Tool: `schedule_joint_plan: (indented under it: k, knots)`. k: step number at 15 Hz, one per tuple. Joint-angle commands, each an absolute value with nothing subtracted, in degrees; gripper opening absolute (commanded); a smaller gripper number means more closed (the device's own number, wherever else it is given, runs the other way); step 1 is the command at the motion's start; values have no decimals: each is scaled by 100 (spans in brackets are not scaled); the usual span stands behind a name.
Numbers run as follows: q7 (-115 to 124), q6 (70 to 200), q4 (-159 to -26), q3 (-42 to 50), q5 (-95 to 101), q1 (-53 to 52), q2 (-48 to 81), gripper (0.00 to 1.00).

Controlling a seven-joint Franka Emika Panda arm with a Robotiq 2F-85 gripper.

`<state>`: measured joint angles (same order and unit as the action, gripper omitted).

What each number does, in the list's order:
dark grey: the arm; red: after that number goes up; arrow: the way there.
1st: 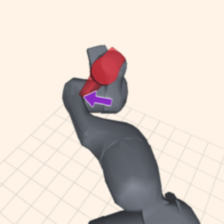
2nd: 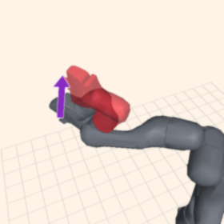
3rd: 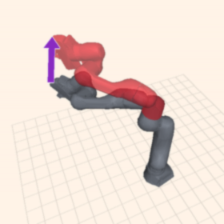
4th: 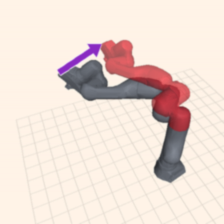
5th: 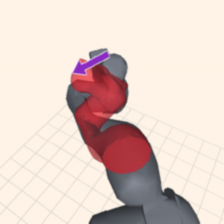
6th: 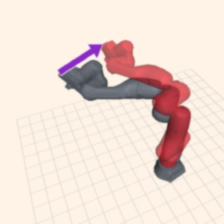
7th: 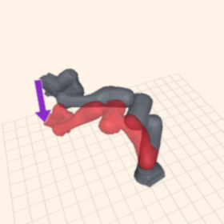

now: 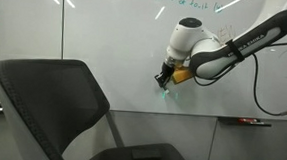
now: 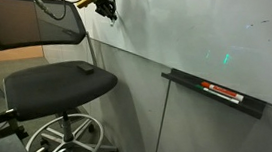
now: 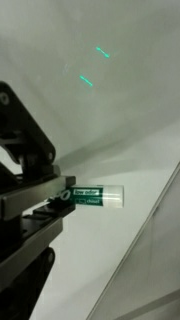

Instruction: Use the marker on the seat to write on the whiteboard.

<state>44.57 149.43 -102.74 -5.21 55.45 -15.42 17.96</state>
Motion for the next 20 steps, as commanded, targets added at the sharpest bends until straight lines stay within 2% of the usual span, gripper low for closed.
schedule_joint_plan:
  k: [1, 13, 20]
  knots:
    - [4276, 15059, -9953, -471, 5669, -1499, 1885, 5]
    - [3435, 14866, -9835, -510, 5407, -1512, 1853, 5]
    - [2380, 13997, -10078, -547, 4979, -1532, 1779, 5]
